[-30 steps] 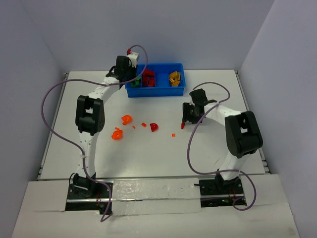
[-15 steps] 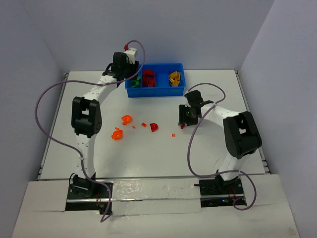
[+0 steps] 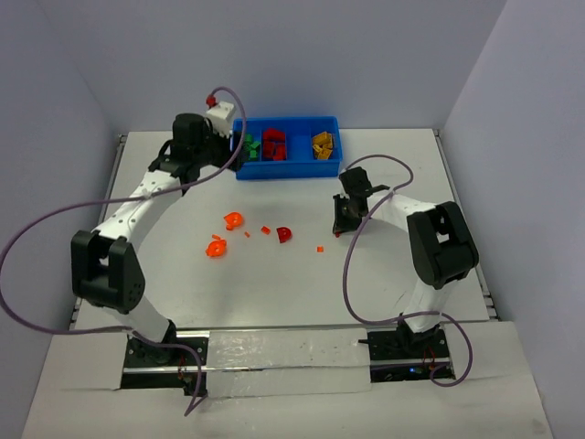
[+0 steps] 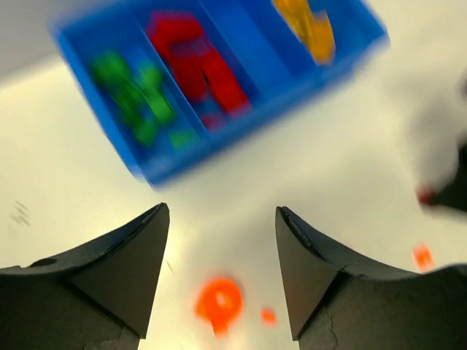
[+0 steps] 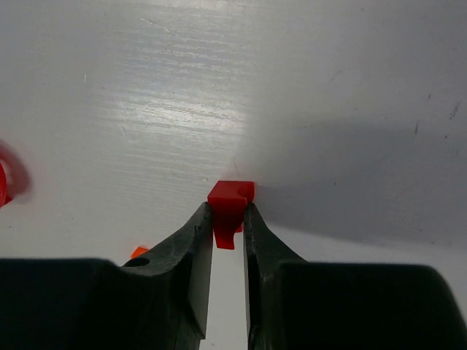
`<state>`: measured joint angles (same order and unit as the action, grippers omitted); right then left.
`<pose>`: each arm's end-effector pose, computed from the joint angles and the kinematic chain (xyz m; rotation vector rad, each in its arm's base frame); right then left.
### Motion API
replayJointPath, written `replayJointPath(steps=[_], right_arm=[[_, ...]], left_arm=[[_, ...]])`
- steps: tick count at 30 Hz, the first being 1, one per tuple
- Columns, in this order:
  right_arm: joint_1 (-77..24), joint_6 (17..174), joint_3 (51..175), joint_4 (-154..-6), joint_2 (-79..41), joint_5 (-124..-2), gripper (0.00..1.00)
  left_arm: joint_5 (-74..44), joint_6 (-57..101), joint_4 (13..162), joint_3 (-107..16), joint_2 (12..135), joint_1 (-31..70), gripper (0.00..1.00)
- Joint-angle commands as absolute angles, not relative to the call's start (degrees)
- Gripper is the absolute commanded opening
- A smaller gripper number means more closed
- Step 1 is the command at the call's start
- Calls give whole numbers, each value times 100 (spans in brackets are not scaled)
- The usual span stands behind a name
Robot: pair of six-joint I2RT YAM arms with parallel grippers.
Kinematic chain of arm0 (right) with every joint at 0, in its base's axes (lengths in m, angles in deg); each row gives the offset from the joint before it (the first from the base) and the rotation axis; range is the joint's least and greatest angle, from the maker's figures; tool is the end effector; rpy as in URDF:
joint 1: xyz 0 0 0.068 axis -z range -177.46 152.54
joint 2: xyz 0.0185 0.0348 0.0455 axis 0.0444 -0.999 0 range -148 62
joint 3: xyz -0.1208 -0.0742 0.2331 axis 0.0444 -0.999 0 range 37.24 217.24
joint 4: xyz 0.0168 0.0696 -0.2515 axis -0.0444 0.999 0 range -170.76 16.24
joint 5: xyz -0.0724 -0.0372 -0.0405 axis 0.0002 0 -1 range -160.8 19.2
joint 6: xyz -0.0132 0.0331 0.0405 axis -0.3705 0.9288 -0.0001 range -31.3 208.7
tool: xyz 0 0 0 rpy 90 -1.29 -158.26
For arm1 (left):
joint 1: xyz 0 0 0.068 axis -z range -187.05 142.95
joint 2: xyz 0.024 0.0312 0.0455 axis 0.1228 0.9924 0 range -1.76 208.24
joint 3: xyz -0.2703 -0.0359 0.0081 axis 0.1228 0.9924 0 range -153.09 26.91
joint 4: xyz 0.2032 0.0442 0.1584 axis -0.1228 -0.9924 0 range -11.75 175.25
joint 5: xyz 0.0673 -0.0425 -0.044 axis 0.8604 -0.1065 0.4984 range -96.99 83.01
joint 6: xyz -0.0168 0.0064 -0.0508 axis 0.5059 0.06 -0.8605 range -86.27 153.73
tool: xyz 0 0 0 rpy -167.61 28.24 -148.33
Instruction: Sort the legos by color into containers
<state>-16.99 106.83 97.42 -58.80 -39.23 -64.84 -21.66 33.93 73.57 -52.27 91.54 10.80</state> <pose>0.3242 0.1190 0.1593 -0.0670 2.7073 0.3434 0.3637 -0.1267 0.3283 0.4800 1.9774 -0.4533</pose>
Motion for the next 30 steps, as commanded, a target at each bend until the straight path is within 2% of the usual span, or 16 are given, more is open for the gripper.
replayJointPath(steps=[1,2,6,9,14,22,26,30], right_arm=[[-1741,10665,10025,-5975,-3688,-6411,13],[-1747,10644,10044,-6092,-3476,-6355,11],[-1814,10540,10414,-6394,-3082,-6292,7],[-1840,10461,11022,-6563,-3112,-6277,7],[-1857,10462,12354,-6619,-3958,-6138,7],[-2020,10943,14322,-7230,-5850,-5456,6],[-2216,10874,15385,-7484,-6662,-5423,6],[-2347,10752,15885,-7624,-7113,-5583,6]], left_arm=[[-3637,3799,6928,-4172,8481,1188,81],[-3727,3839,6938,-3902,8380,1253,86],[-3819,3900,7235,-3198,8133,1672,92],[-3747,3551,7984,-2704,7908,2061,92],[-3226,3094,8649,-2249,8039,2478,93],[-3065,3196,8560,-2154,7859,2520,96],[-3051,3353,8514,-2038,7754,2511,98],[-2966,3746,8158,-2077,7687,2511,99]])
